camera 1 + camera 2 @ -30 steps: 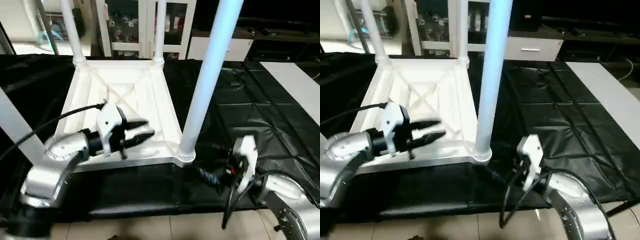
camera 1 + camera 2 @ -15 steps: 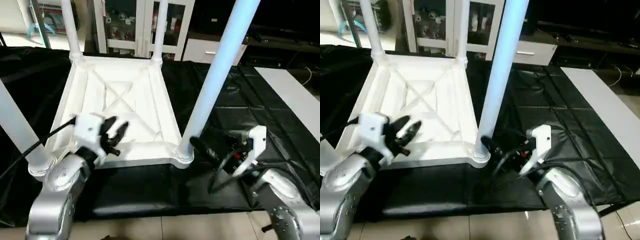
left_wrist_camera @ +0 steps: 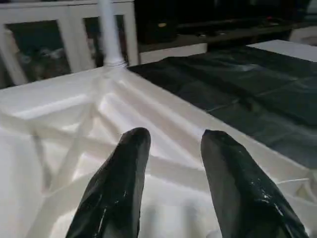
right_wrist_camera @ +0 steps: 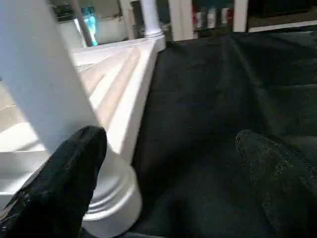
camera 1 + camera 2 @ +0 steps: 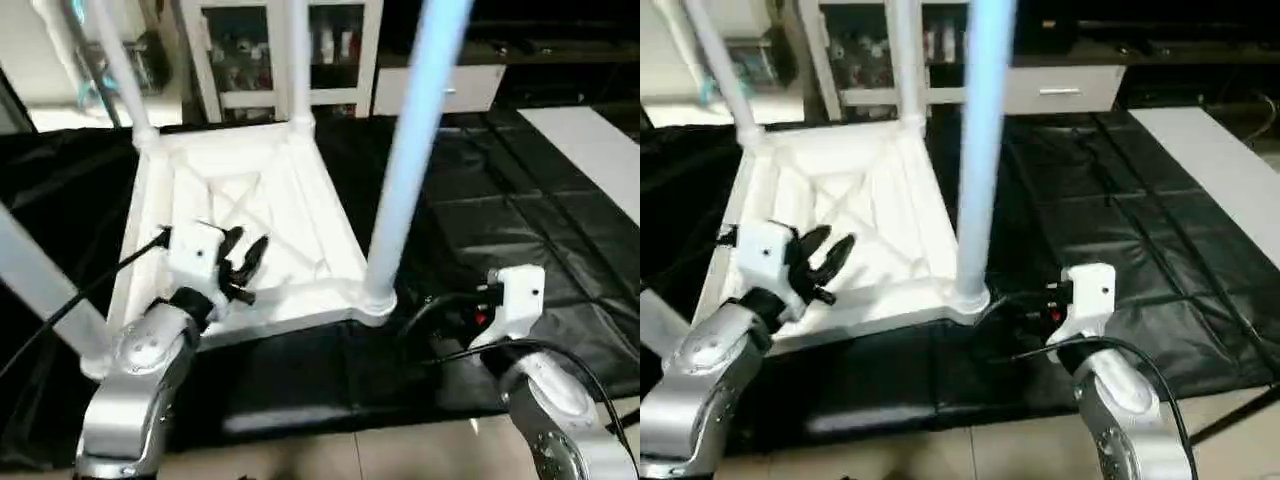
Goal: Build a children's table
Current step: Rotate leg to tighten
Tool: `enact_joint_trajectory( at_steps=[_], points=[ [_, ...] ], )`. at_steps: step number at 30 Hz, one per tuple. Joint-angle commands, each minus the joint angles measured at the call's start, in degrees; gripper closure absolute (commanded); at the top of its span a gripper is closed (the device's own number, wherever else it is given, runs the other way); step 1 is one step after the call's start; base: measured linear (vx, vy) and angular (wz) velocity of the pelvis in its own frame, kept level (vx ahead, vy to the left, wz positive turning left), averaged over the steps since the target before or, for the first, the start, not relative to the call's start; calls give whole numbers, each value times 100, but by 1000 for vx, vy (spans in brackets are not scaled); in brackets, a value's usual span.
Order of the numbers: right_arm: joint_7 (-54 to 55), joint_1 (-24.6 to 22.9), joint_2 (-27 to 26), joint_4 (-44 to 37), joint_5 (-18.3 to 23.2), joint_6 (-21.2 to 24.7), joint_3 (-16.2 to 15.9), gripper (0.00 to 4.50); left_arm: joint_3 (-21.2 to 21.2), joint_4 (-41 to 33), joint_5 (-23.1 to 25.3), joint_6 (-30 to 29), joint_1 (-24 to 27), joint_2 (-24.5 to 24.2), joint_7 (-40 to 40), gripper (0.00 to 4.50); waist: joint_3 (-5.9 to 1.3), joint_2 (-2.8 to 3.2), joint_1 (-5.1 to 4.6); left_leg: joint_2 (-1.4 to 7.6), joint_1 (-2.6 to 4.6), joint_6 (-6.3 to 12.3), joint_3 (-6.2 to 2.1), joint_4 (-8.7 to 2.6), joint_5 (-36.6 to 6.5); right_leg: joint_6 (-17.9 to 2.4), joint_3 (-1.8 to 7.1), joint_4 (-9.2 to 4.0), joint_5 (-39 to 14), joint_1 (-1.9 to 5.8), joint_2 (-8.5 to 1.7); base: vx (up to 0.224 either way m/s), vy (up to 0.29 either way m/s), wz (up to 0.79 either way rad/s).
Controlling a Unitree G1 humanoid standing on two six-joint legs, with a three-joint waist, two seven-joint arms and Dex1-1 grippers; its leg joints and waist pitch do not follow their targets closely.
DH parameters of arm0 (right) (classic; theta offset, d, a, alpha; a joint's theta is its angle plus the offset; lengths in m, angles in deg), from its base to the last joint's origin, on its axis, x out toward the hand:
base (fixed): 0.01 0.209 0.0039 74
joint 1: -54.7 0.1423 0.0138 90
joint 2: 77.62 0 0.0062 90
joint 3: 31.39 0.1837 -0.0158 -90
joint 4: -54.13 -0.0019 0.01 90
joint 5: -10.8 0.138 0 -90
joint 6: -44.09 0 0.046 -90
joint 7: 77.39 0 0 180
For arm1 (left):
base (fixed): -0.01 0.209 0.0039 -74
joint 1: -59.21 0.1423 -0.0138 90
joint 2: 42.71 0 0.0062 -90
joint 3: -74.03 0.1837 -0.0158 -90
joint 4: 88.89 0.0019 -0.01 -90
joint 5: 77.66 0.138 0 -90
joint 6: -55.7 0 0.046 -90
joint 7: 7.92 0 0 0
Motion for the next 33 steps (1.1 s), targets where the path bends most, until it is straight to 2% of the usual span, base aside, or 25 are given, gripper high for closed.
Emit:
enact_joint_trajectory(
  at_steps=[1, 2, 3, 4, 5, 6, 7, 8, 9, 10, 11, 12, 13, 15, 16, 18, 19, 20, 21, 23, 24, 26, 29, 30, 33],
  points=[
    [62, -60, -26, -25, -206, -175, -64, 0, 65, 38, 21, -27, -29, -6, 23, 248, -273, 23, -11, 46, -67, 0, -40, -419, -1448, -525, 207, -476, -1771, 224, -228, 0, 0, 0],
    [96, -59, -29, -35, -235, -179, -81, 0, 53, 37, 16, -40, -43, 4, 46, 248, -284, 9, -41, 49, -82, 1, -38, -409, -1313, -585, 204, -451, -1498, 236, -215, 0, 0, 0],
    [183, -69, -57, -171, -192, -136, -72, 0, -100, 11, -68, -69, -74, 143, 241, 248, -287, -101, -65, 47, -91, 29, -19, -401, -1259, -610, 204, -452, -1396, 247, -204, 0, 0, 0],
    [211, -61, -68, -200, -164, -113, -68, 0, -152, 28, -101, -42, -81, 184, 295, 248, -294, -25, -58, 51, -79, 48, -24, -399, -1181, -700, 203, -420, -1253, 247, -212, 0, 0, 0],
    [203, -73, -47, -221, -172, -108, -82, 0, -164, -9, -32, 34, -9, 199, 384, 248, -289, -103, -51, 54, -81, 102, -20, -400, -1188, -724, 199, -406, -1315, 253, -219, 0, 0, 0],
    [182, -60, -14, -197, -200, -114, -105, 0, -163, -42, 53, 151, 79, 209, 480, 248, -274, -84, -59, 53, -77, 116, -9, -405, -1239, -711, 202, -434, -1409, 240, -219, 0, 0, 0],
    [131, -45, 12, -142, -202, -123, -118, 0, -175, -158, 50, 181, 219, 236, 523, 248, -271, -274, -73, 52, -102, 192, 3, -399, -1229, -614, 199, -434, -1604, 261, -229, 0, 0, 0],
    [84, -11, 37, -67, -199, -127, -120, 0, -181, -233, 46, 146, 309, 260, 560, 248, -255, -312, -66, 76, -92, 221, 14, -404, -1260, -565, 207, -468, -1775, 227, -243, 0, 0, 0],
    [-1, 30, 75, 33, -222, -160, -129, 0, -196, -370, 60, 91, 473, 299, 621, 248, -242, -251, -51, 84, -85, 202, -4, -424, -1316, -540, 206, -456, -1898, 220, -258, 0, 0, 0],
    [-7, 34, 77, 41, -223, -161, -129, 0, -196, -380, 61, 92, 488, 301, 623, 248, -245, -246, -54, 98, -57, 159, -1, -423, -1411, -488, 208, -476, -1989, 186, -247, 0, 0, 0],
    [-78, 95, 88, 163, -216, -178, -113, 0, -170, -522, 114, 118, 708, 311, 658, 248, -230, -391, -62, 101, -63, 149, 6, -430, -1531, -408, 203, -498, -2096, 172, -233, 0, 0, 0],
    [-91, 114, 95, 204, -224, -183, -110, 0, -157, -572, 126, 123, 787, 308, 661, 248, -233, -344, -45, 113, -50, 119, -17, -450, -1586, -405, 202, -479, -2114, 175, -247, 0, 0, 0],
    [-103, 159, 106, 282, -219, -184, -95, 0, -128, -676, 110, 105, 930, 323, 651, 248, -231, -432, -51, 121, -44, 96, -11, -445, -1629, -357, 203, -498, -2086, 154, -238, 0, 0, 0],
    [-104, 180, 112, 317, -210, -185, -85, 0, -105, -728, 100, 92, 995, 335, 651, 248, -224, -411, -26, 128, -27, 24, -21, -463, -1715, -338, 212, -489, -1973, 140, -232, 0, 0, 0],
    [-82, 205, 92, 331, -193, -154, -102, 0, -53, -759, 168, 126, 1048, 306, 703, 248, -228, -432, 6, 131, 9, -12, -13, -456, -1734, -345, 217, -487, -1798, 117, -222, 0, 0, 0],
    [-139, 205, 114, 275, -188, -125, -185, 0, 4, -786, 176, 116, 1049, 305, 738, 248, -220, -438, 12, 122, 6, -40, -9, -459, -1796, -366, 230, -460, -1583, 123, -202, 0, 0, 0],
    [-163, 220, 117, 252, -183, -120, -217, 0, 12, -753, 170, 132, 1007, 295, 717, 248, -223, -462, 19, 112, -10, -39, -11, -460, -1827, -344, 234, -456, -1628, 141, -208, 0, 0, 0],
    [-185, 233, 118, 228, -172, -116, -226, 0, 32, -717, 178, 124, 963, 289, 711, 248, -220, -454, 17, 106, -27, -46, -19, -469, -1855, -317, 240, -459, -1730, 150, -217, 0, 0, 0],
    [-219, 212, 141, 189, -143, -119, -192, 0, 101, -718, 222, 137, 957, 293, 715, 248, -220, -411, 16, 104, -34, -63, -28, -476, -1882, -302, 241, -461, -1778, 153, -219, 0, 0, 0],
    [-214, 246, 135, 221, -140, -137, -139, 0, 142, -673, 248, 186, 902, 267, 666, 248, -224, -455, 9, 98, -40, -63, -26, -462, -1917, -234, 248, -488, -1931, 144, -227, 0, 0, 0],
    [-239, 269, 152, 250, -74, -150, -35, 0, 175, -628, 256, 167, 835, 288, 666, 248, -228, -400, 17, 96, -35, -76, -35, -463, -1919, -242, 250, -480, -1922, 145, -229, 0, 0, 0],
    [-295, 250, 199, 263, 11, -163, 75, 0, 235, -608, 293, 178, 809, 320, 701, 248, -237, -430, 2, 97, -42, -64, -32, -455, -1882, -260, 247, -476, -1812, 158, -218, 0, 0, 0],
    [-341, 244, 307, 283, 19, -173, 157, 0, 305, -639, 270, 150, 790, 317, 679, 248, -251, -438, 2, 98, -52, -32, -18, -434, -1675, -313, 255, -451, -1624, 171, -217, 0, 0, 0],
    [-338, 293, 404, 277, 40, -118, 262, 0, 333, -646, 210, 143, 772, 322, 630, 248, -251, -473, -17, 99, -58, -19, -8, -429, -1625, -319, 257, -451, -1582, 173, -210, 0, 0, 0],
    [-335, 364, 510, 222, 54, 11, 355, 0, 315, -570, 205, 188, 735, 319, 642, 248, -260, -516, -31, 98, -59, 46, 7, -407, -1405, -357, 256, -421, -1423, 185, -205, 0, 0, 0]
  ],
)
